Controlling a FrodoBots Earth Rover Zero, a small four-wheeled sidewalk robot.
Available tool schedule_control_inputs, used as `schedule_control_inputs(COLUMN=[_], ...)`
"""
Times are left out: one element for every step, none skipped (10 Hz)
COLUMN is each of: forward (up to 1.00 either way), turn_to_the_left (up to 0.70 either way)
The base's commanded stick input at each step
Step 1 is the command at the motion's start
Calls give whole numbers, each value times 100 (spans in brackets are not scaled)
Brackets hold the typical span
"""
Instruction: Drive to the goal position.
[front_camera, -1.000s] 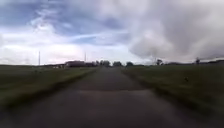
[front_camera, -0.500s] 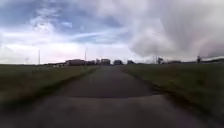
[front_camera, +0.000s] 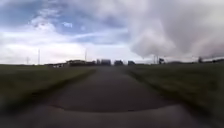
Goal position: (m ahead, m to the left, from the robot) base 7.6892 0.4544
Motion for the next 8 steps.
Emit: schedule_control_inputs(forward=[100, 100, 100, 100, 100, 100, 100, 100], turn_to_the_left=[0, 0, 0, 0, 0, 0, 0, 0])
